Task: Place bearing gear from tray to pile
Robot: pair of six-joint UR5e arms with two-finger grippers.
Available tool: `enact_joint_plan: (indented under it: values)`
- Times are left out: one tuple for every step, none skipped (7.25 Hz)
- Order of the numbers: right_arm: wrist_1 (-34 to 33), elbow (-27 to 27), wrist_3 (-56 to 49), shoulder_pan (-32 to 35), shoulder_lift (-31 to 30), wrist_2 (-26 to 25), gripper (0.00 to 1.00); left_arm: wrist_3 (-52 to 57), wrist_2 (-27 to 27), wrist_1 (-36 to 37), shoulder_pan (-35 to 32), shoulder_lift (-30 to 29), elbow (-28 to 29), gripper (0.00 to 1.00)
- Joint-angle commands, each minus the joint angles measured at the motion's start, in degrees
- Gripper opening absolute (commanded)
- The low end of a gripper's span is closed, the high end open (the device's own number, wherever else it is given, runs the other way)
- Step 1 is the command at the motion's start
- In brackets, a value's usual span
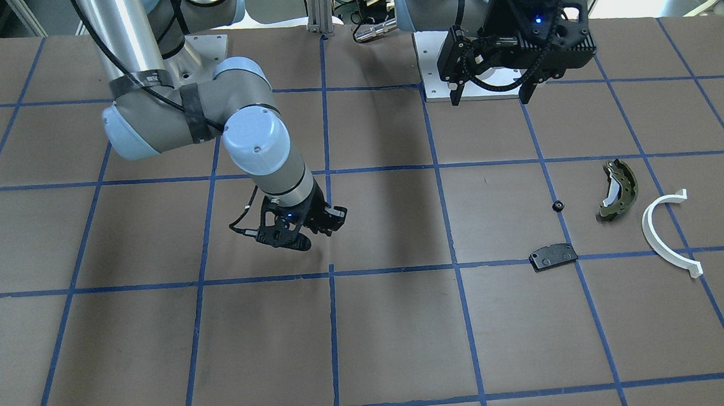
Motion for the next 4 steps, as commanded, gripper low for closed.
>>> enact_joint_plan:
  values:
    - [-8.3,-0.2,7.8,5.4,4.4,1.1,0.0,0.0,0.1,0.0,0.1,0.0,0.1,1.0]
    - [-8.7,-0.1,9.0,6.9,5.3,1.1,0.0,0.1,0.3,0.0,0.2,-0.2,-0.3,1.0]
    - [-8.7,-0.2,9.2,7.2,5.5,1.1,0.21,0.8,0.3,0.3,0.1,-1.1,-1.3,1.0]
    - [-8.5,-0.3,9.0,7.0,5.1,0.1,0.78,0.7,0.2,0.6,0.2,-2.2,-2.0,1.0]
